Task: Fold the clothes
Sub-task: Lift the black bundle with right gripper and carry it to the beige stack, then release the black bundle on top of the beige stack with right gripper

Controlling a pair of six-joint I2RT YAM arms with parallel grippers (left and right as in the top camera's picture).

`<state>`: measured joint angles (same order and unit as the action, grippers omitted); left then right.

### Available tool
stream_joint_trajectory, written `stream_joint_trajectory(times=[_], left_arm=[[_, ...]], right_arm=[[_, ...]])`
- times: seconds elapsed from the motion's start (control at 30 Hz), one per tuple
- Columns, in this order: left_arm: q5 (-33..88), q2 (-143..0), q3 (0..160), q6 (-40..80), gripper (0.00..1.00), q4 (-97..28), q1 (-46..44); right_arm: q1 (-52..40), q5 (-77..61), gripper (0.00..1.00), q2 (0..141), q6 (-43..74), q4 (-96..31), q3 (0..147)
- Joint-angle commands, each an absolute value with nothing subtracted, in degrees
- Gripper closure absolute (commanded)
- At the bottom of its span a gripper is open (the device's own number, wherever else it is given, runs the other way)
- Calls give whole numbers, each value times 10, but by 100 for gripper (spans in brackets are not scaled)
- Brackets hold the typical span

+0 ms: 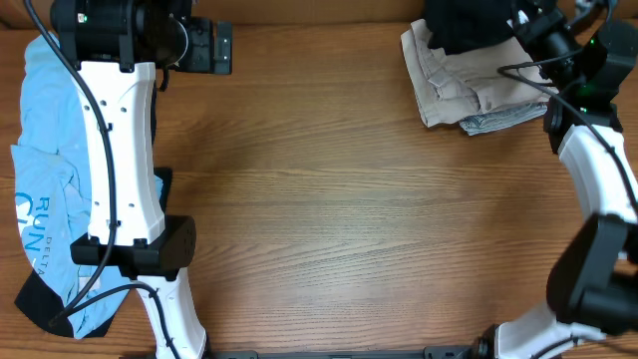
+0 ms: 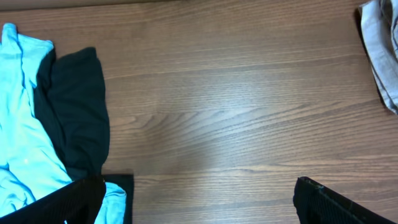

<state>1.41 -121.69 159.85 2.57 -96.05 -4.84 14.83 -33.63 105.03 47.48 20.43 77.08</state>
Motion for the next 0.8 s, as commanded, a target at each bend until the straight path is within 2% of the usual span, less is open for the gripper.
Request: stream_joint_trajectory(times=[0.0, 0.07, 0.13, 0.23, 0.27, 0.3, 0.5, 0.77], left_arm=[[11, -1225, 1599, 17, 0, -960, -47], [11, -1228, 1598, 17, 0, -960, -47], [11, -1232, 1598, 17, 0, -960, -48], [15, -1242, 1598, 17, 0, -960, -49], [18, -1246, 1598, 17, 0, -960, -49], [25, -1251, 1598, 17, 0, -960, -49], [30, -1272, 1598, 17, 0, -960, -49], [27, -1274, 1598, 17, 0, -953, -49]], right_arm=[[177, -355, 96, 1137, 510, 209, 806], [190, -350, 93, 1170, 510, 204, 807], [203, -348, 55, 1197, 502, 189, 807], [221, -351, 14, 1208, 452, 128, 807], [225, -358, 4, 1207, 430, 115, 807], [232, -370, 0, 1204, 412, 101, 807], [262, -375, 0, 1153, 340, 5, 807], [261, -286, 0, 1001, 189, -173, 807]])
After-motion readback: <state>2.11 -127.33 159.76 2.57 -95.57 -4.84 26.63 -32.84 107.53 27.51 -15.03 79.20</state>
